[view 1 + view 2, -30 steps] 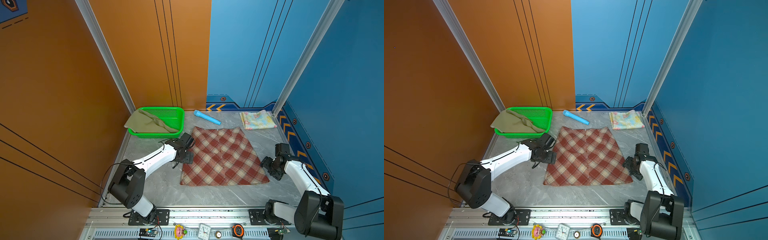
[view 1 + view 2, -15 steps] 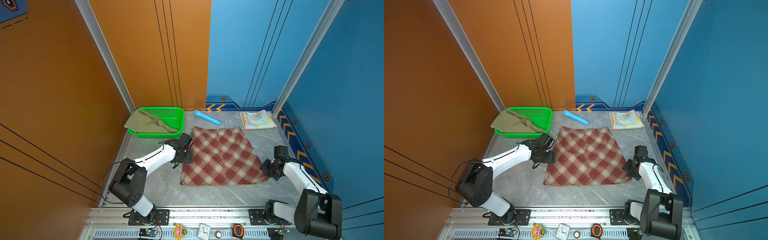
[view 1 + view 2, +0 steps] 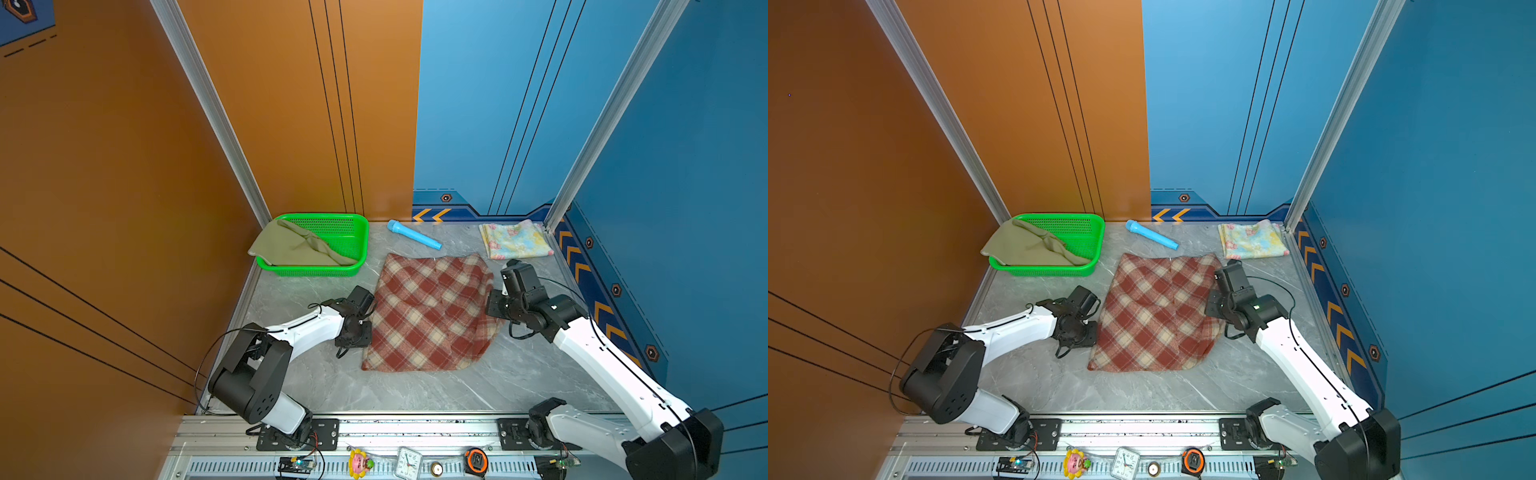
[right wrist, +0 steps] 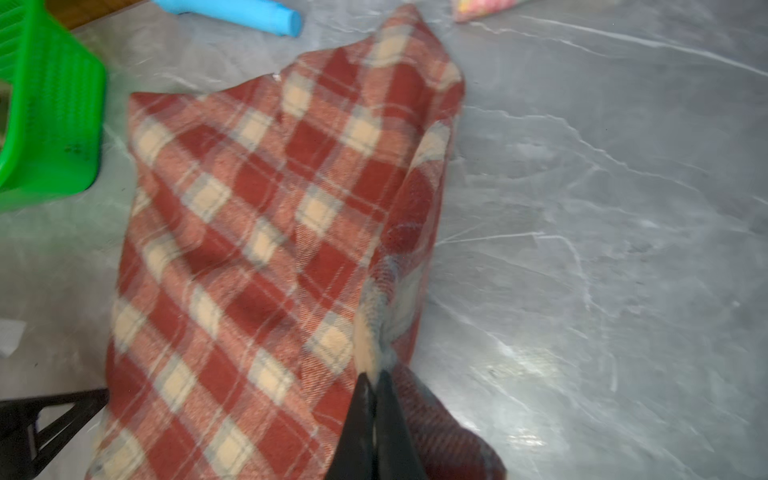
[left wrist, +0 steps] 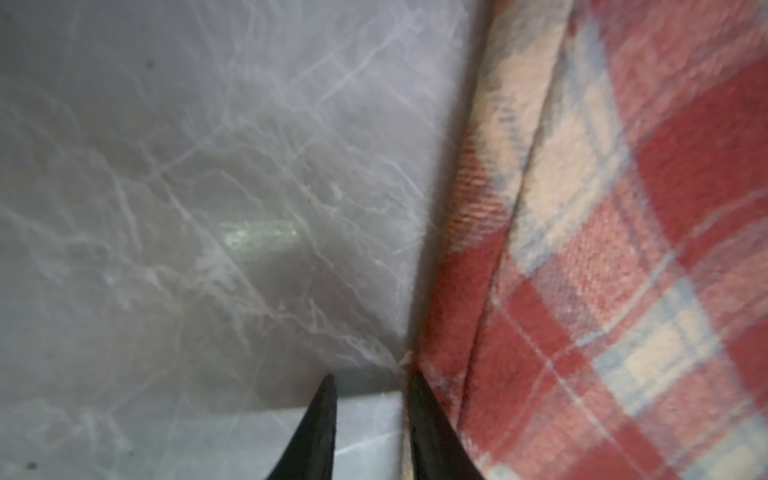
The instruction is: Fold and stack the skirts
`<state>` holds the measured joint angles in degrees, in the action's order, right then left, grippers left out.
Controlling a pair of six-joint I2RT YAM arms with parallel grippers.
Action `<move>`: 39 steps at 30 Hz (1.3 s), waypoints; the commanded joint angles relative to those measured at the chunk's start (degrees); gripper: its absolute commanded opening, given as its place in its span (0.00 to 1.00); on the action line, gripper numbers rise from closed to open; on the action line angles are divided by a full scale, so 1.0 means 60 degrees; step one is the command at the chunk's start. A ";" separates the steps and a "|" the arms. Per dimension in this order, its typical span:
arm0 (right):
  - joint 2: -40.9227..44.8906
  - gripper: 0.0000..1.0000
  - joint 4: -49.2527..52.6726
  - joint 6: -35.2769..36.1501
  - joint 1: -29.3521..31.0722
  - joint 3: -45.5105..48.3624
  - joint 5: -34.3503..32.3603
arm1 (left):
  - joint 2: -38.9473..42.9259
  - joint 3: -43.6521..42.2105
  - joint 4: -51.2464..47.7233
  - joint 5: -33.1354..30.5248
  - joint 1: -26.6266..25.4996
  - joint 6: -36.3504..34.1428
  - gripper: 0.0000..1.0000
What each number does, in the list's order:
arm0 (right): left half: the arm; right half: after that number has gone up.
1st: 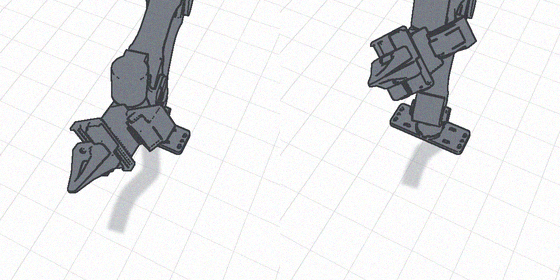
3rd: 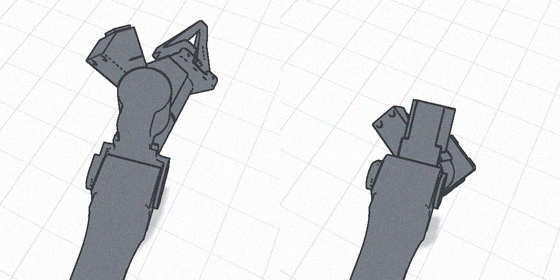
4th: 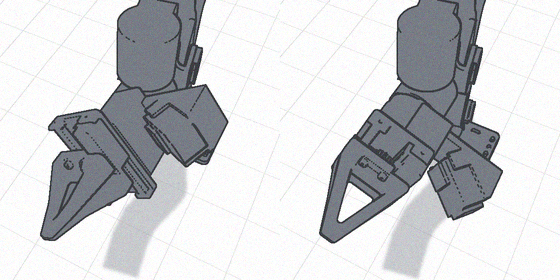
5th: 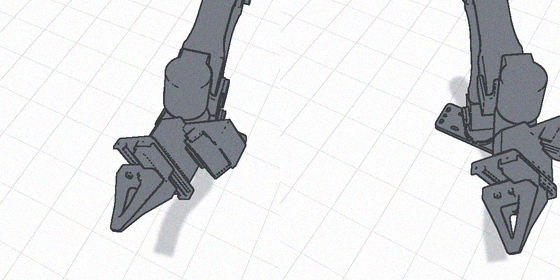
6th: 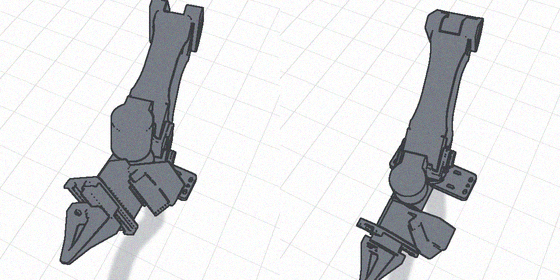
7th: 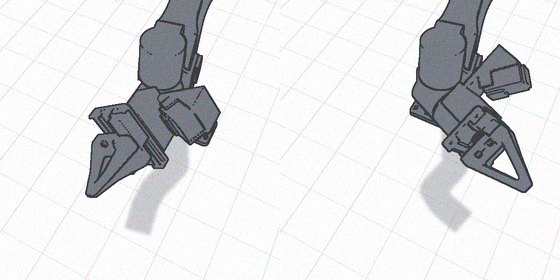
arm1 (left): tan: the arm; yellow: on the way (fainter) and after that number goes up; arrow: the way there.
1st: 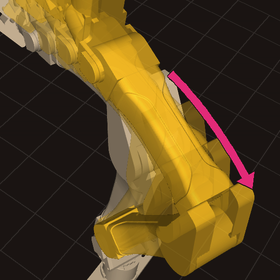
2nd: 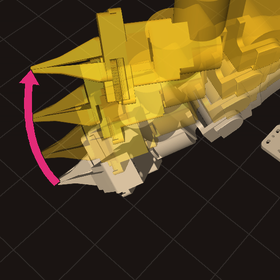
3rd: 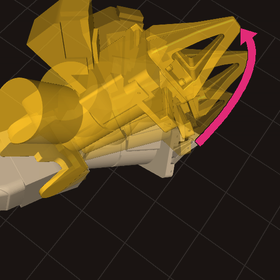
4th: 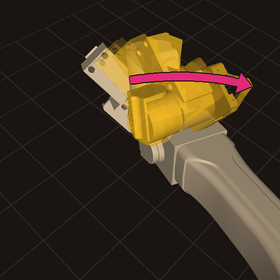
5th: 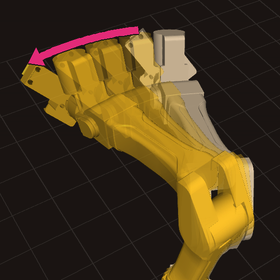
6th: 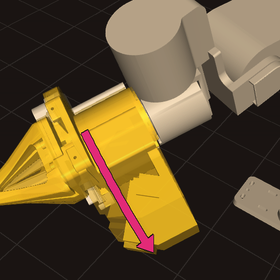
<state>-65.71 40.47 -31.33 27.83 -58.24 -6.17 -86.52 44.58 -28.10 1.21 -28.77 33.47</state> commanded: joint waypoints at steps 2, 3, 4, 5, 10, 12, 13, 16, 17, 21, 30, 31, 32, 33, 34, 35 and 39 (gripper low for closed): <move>-0.1117 0.00 -0.0072 0.0110 0.1940 -0.0982 -0.0793 | -0.0379 -0.0756 0.1144 0.0836 0.0022 0.0550 0.18; -0.1407 0.00 -0.0118 0.0093 0.2511 -0.1236 -0.0914 | -0.0428 -0.0830 0.1240 0.0863 0.0000 0.0598 0.16; -0.1768 0.00 -0.0183 0.0007 0.3001 -0.1477 -0.0991 | -0.0433 -0.0898 0.1336 0.0874 -0.0016 0.0631 0.14; -0.2113 0.00 -0.0364 -0.0041 0.3441 -0.1691 -0.0935 | -0.0432 -0.0977 0.1432 0.0853 -0.0025 0.0660 0.12; -0.3894 0.00 -0.1244 -0.0738 0.5220 -0.2615 -0.0611 | -0.0361 -0.1187 0.1646 0.0812 -0.0019 0.0720 0.07; -0.4498 0.00 -0.1506 -0.1032 0.5696 -0.2905 -0.0479 | -0.0310 -0.1245 0.1698 0.0791 -0.0019 0.0749 0.05; -0.4750 0.00 -0.1643 -0.1094 0.5864 -0.3047 -0.0424 | -0.0289 -0.1289 0.1736 0.0783 -0.0014 0.0762 0.05; -0.5115 0.10 -0.1711 -0.1229 0.5960 -0.3272 -0.0135 | -0.0208 -0.1362 0.1759 0.0781 -0.0025 0.0765 0.04; -0.5072 0.22 -0.1707 -0.1211 0.5894 -0.3265 -0.0100 | -0.0188 -0.1371 0.1765 0.0789 -0.0021 0.0757 0.04; -0.4030 0.76 -0.1833 -0.1522 0.5032 -0.2427 -0.0120 | -0.0071 -0.1460 0.1766 0.0794 -0.0044 0.0764 0.04; -0.0300 0.90 -0.0677 -0.2111 0.0397 -0.0226 -0.0063 | -0.0039 -0.1178 0.1761 0.0453 -0.1278 0.1262 0.06; 0.0025 0.90 -0.0472 -0.2042 -0.0211 -0.0151 0.0034 | -0.0135 -0.1019 0.1757 0.0302 -0.1654 0.1375 0.07; 0.0256 0.91 -0.0328 -0.1934 -0.0706 -0.0125 0.0182 | -0.0271 -0.0837 0.1765 0.0193 -0.2016 0.1483 0.07; 0.0482 0.91 -0.0149 -0.1821 -0.1308 -0.0145 0.0424 | -0.0510 -0.0576 0.1768 0.0122 -0.2436 0.1599 0.09; 0.0632 0.91 0.0015 -0.1666 -0.1863 -0.0166 0.0693 | -0.0820 -0.0199 0.1810 0.0082 -0.2895 0.1681 0.12; 0.0731 0.91 0.0111 -0.1553 -0.2275 -0.0214 0.0941 | -0.1132 0.0142 0.1878 0.0059 -0.3291 0.1712 0.15; 0.0911 0.92 0.0423 -0.1108 -0.3332 -0.0405 0.1443 | -0.2996 0.2639 0.1963 0.0766 -0.4759 0.1196 0.47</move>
<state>-60.71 38.41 -40.86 9.78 -60.18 -1.52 -98.50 54.50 -13.82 2.76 -53.47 42.06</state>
